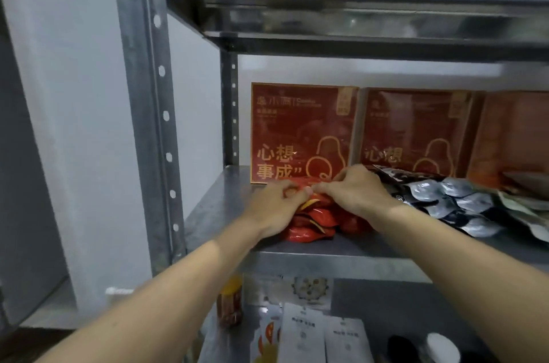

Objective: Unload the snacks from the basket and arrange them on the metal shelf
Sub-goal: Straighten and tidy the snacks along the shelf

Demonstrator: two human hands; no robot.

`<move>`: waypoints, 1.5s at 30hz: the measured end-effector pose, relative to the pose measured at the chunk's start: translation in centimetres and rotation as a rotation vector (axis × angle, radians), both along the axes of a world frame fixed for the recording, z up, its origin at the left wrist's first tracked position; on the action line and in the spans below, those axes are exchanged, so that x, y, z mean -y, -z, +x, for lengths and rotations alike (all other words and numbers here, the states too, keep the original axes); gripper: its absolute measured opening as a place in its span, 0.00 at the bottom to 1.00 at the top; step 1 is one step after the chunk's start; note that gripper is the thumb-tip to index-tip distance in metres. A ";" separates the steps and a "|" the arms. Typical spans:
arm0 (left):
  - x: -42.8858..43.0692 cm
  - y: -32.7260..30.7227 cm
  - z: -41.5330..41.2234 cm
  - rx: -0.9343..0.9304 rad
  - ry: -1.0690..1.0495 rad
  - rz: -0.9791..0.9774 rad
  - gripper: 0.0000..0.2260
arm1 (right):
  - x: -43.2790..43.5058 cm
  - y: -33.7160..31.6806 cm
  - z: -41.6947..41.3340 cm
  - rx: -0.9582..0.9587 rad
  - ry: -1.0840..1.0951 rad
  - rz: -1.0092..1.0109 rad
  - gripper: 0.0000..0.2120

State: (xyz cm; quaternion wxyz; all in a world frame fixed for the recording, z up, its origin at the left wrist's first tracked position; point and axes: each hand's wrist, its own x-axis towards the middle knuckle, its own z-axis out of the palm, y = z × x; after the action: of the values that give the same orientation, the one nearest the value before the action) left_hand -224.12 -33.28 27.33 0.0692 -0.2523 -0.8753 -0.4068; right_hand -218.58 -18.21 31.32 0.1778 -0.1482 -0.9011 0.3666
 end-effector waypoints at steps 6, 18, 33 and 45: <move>-0.2 0.1 -0.2 0.003 0.038 0.122 0.27 | 0.3 -0.5 0.9 -0.022 0.110 -0.151 0.21; 0.5 -3.0 -3.9 -0.114 0.089 0.568 0.31 | 1.7 -3.6 -4.0 -0.301 0.053 -0.344 0.30; -0.1 0.8 -11.0 -0.108 -0.030 0.567 0.35 | 1.4 -0.4 -13.4 -0.245 0.007 -0.182 0.29; 0.2 1.8 -12.2 -0.050 -0.039 0.544 0.31 | 1.1 0.7 -14.0 -0.208 0.001 -0.134 0.26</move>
State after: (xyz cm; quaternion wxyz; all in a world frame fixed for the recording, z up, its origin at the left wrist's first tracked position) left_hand -236.32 -33.46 25.54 0.1636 -0.2176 -0.7366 -0.6191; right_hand -232.57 -19.36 30.59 0.2601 -0.1214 -0.8513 0.4393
